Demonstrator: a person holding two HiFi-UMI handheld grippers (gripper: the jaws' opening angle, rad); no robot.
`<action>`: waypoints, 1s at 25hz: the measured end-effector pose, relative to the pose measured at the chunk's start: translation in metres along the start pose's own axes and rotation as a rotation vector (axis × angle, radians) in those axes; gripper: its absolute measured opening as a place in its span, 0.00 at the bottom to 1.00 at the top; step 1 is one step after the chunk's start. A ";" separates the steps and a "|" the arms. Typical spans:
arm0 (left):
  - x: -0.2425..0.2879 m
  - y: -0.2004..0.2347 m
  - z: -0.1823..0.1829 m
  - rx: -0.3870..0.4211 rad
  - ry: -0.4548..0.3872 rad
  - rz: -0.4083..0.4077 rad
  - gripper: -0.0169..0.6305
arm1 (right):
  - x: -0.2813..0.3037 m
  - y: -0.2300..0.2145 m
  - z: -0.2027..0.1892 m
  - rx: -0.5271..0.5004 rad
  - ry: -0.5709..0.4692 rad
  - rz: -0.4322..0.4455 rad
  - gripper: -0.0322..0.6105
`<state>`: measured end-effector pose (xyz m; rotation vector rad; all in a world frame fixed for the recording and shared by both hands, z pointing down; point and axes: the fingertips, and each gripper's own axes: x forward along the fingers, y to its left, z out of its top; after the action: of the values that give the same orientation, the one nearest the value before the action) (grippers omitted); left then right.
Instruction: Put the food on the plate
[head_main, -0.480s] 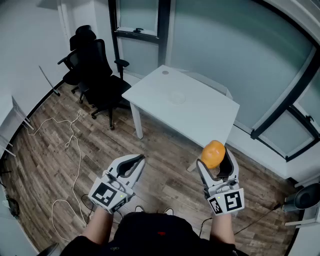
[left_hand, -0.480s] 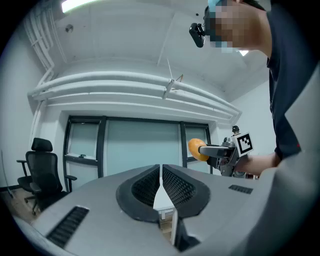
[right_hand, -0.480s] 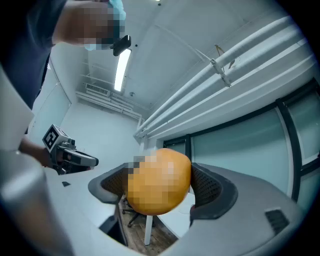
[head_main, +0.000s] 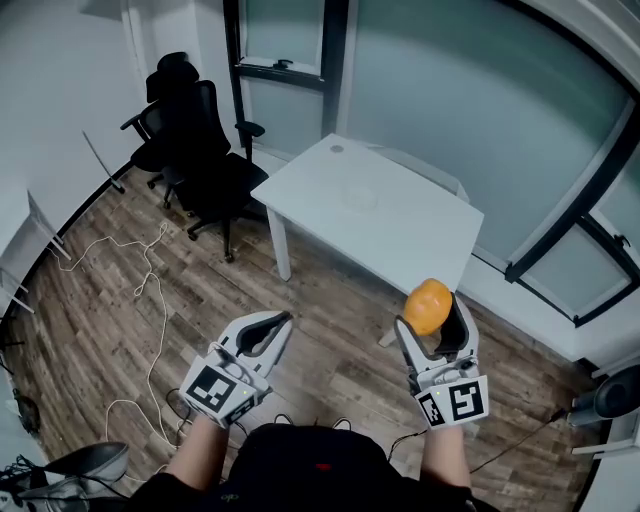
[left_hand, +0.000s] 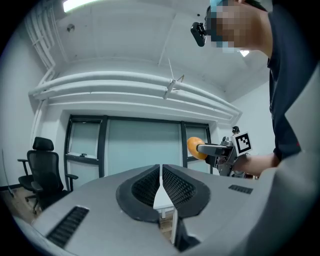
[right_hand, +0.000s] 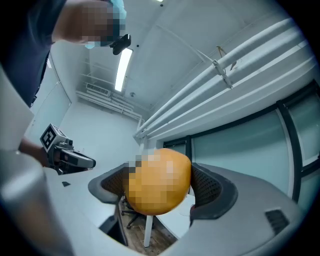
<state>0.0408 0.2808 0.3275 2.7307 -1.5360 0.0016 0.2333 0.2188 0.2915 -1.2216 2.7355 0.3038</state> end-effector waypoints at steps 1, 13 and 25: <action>-0.001 0.001 0.000 -0.001 0.001 0.000 0.08 | 0.001 0.001 0.001 0.001 -0.003 0.004 0.64; -0.030 0.037 -0.012 -0.019 -0.004 -0.026 0.08 | 0.026 0.042 -0.001 -0.004 -0.008 0.002 0.64; -0.068 0.125 -0.043 -0.044 0.004 -0.032 0.08 | 0.088 0.103 -0.033 -0.008 0.055 -0.011 0.64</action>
<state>-0.1015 0.2742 0.3705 2.7189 -1.4735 -0.0261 0.0968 0.2146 0.3198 -1.2657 2.7757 0.2848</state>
